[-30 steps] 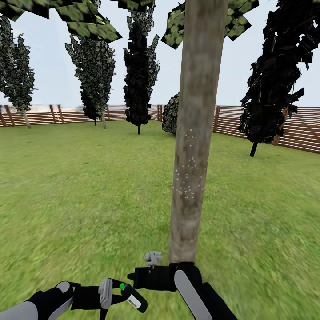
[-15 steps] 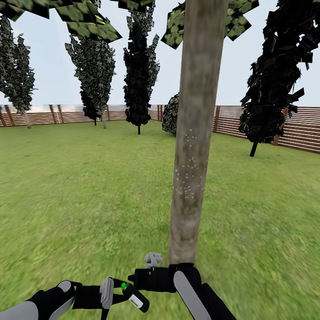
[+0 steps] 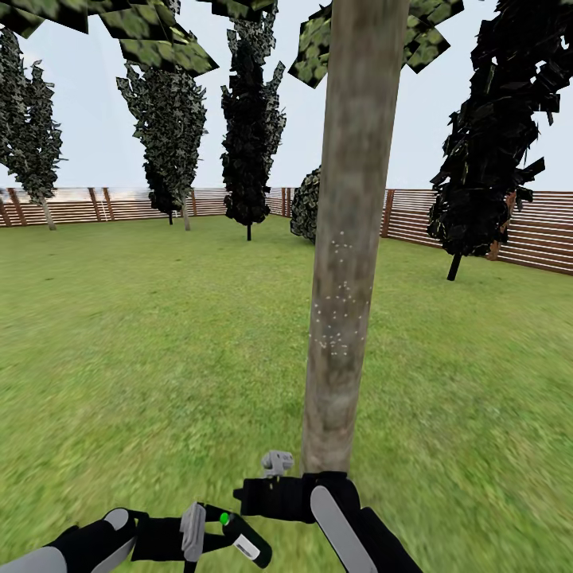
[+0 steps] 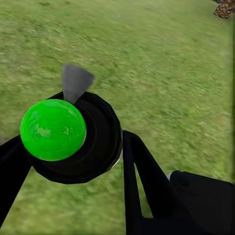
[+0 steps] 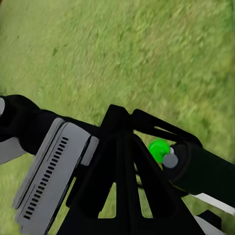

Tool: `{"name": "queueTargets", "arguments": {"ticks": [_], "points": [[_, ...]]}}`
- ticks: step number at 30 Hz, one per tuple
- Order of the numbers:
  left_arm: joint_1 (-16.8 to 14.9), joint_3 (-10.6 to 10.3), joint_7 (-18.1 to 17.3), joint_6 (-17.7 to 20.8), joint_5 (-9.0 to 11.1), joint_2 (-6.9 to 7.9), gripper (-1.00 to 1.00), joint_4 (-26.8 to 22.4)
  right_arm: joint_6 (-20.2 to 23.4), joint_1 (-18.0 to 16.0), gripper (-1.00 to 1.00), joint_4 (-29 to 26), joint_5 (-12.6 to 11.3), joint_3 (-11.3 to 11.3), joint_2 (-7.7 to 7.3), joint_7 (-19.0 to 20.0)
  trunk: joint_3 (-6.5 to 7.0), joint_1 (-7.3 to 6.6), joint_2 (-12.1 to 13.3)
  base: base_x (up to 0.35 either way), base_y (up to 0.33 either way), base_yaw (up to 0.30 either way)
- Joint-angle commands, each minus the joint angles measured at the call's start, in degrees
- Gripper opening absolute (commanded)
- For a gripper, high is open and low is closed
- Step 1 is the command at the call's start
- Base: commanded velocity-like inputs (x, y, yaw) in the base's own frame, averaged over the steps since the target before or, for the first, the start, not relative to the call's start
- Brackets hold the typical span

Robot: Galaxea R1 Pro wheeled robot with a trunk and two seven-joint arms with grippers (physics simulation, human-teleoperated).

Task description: In the garden, pick up the pesticide atomizer on the floor and spray pesticide onto both trees until each tree trunk is fully covered.

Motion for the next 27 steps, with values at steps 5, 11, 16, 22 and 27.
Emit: {"name": "queueTargets", "arguments": {"ticks": [5, 11, 16, 22, 27], "points": [[0.0, -0.4, -0.1, -0.2, 0.6, 0.19, -1.0, -1.1, 0.2, -0.1, -1.0, 1.0, 0.4, -0.1, 0.08, 0.1, -0.12, 0.03, -0.1, 0.0, 0.0, 0.0], [0.1, -0.4, 0.1, -0.1, 0.7, 0.2, -1.0, -2.3, 0.2, 0.0, -1.0, 1.9, 0.4, 0.0, 0.1, -0.1, -0.12, 0.03, -0.1, 0.0, 0.0, 0.0], [0.1, -0.4, 0.1, -0.1, 0.7, 0.2, -1.0, -2.4, 0.2, 0.0, -1.0, 2.0, 0.4, 0.0, 0.1, -0.1, -0.12, 0.03, -0.1, 0.0, 0.0, 0.0], [0.1, -0.4, 0.1, -0.1, 0.7, 0.2, -1.0, -2.4, 0.2, -0.1, -1.0, 2.3, 0.4, 0.0, 0.1, -0.1, -0.12, 0.03, -0.1, 0.0, 0.0, 0.0], [0.1, -0.4, 0.0, -0.1, 0.7, 0.27, -1.0, -2.8, 0.2, -0.1, -1.0, 2.7, 0.4, 0.0, 0.1, -0.1, -0.12, 0.03, -0.1, 0.0, 0.0, 0.0]]}}
